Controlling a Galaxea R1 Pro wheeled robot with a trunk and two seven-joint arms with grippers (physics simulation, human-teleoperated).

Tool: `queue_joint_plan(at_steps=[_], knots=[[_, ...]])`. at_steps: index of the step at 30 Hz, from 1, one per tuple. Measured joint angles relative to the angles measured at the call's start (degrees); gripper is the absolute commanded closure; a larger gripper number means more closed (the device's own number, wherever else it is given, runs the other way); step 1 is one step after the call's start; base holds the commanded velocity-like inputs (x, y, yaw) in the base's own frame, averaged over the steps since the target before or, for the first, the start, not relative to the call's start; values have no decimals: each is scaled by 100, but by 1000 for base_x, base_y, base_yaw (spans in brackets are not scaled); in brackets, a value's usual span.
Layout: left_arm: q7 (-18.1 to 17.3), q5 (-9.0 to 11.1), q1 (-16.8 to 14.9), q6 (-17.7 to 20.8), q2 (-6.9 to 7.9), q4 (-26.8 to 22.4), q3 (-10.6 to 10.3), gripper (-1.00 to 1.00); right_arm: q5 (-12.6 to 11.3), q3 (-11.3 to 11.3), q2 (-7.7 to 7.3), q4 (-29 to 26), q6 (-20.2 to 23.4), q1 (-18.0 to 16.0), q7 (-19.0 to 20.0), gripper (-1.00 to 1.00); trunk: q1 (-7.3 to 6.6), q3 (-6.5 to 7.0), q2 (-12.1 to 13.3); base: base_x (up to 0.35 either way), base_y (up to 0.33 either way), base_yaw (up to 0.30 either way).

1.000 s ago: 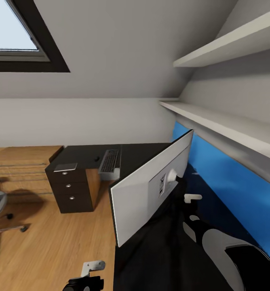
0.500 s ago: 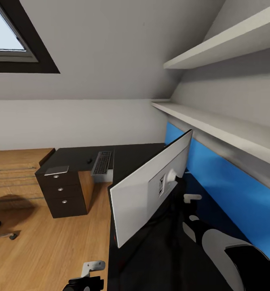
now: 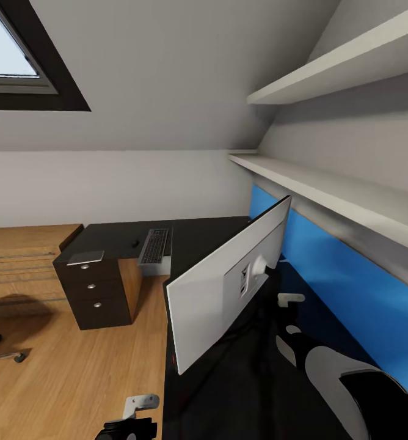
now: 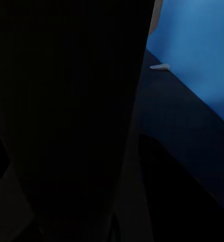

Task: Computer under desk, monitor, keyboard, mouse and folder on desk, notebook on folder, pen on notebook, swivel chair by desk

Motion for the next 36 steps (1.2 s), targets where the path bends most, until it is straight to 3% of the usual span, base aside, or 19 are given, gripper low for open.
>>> queue_joint_plan(at_steps=[24,36], knots=[[-7,0,0,0,0,5,-5,-100,-10,-1,22,10,-1,1,-2,100,0,0,0,0,-61,-15],[-7,8,2,0,0,11,7,-100,-2,13,26,9,-1,0,0,100,0,0,0,101,-88,0]])
